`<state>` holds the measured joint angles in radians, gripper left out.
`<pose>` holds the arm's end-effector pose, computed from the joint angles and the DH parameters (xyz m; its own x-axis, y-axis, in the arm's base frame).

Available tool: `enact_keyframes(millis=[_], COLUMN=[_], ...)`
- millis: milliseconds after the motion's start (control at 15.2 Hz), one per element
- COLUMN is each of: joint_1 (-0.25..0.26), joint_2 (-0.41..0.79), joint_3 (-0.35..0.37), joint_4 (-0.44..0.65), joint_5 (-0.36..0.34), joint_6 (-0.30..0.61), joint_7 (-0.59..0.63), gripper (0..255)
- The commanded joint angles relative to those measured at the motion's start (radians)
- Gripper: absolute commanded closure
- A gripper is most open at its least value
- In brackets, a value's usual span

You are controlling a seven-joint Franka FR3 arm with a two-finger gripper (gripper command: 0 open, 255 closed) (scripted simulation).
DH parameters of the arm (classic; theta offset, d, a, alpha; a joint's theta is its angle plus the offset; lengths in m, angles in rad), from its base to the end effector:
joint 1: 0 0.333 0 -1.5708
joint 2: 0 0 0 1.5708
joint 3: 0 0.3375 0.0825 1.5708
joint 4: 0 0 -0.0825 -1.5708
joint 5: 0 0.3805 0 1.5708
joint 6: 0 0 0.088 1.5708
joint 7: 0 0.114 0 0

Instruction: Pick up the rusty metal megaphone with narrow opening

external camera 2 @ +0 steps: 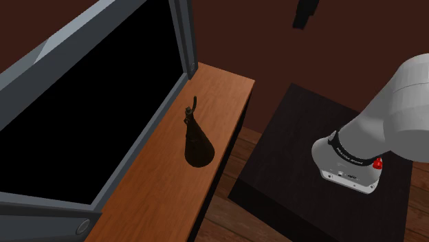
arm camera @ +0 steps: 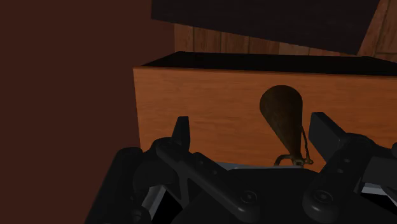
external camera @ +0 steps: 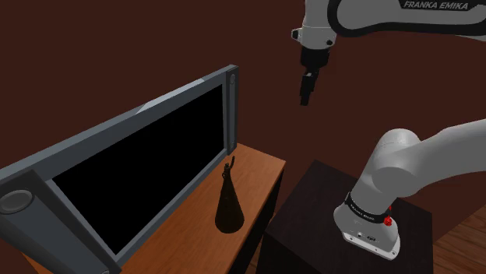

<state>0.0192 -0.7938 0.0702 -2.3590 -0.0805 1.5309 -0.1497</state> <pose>0.2807 0.0230 0.5963 0.9761 0.2102 -0.0542 0.2155 -0.9687 0.1235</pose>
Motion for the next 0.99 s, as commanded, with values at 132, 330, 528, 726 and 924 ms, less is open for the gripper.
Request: enact_keyframes(millis=[132, 330, 528, 726, 924], joint_1=[0.009, 0.022, 0.037, 0.052, 0.068], joint_2=[0.0, 0.012, 0.041, 0.089, 0.156], joint_3=[0.002, 0.006, 0.013, 0.022, 0.033], joint_4=[-0.064, -0.151, -0.228, -0.292, -0.342], joint_5=[0.017, 0.041, 0.066, 0.092, 0.119], joint_6=[0.075, 0.192, 0.315, 0.445, 0.582], joint_7=[0.009, 0.02, 0.03, 0.038, 0.044], gripper=[0, 0, 0, 0, 0])
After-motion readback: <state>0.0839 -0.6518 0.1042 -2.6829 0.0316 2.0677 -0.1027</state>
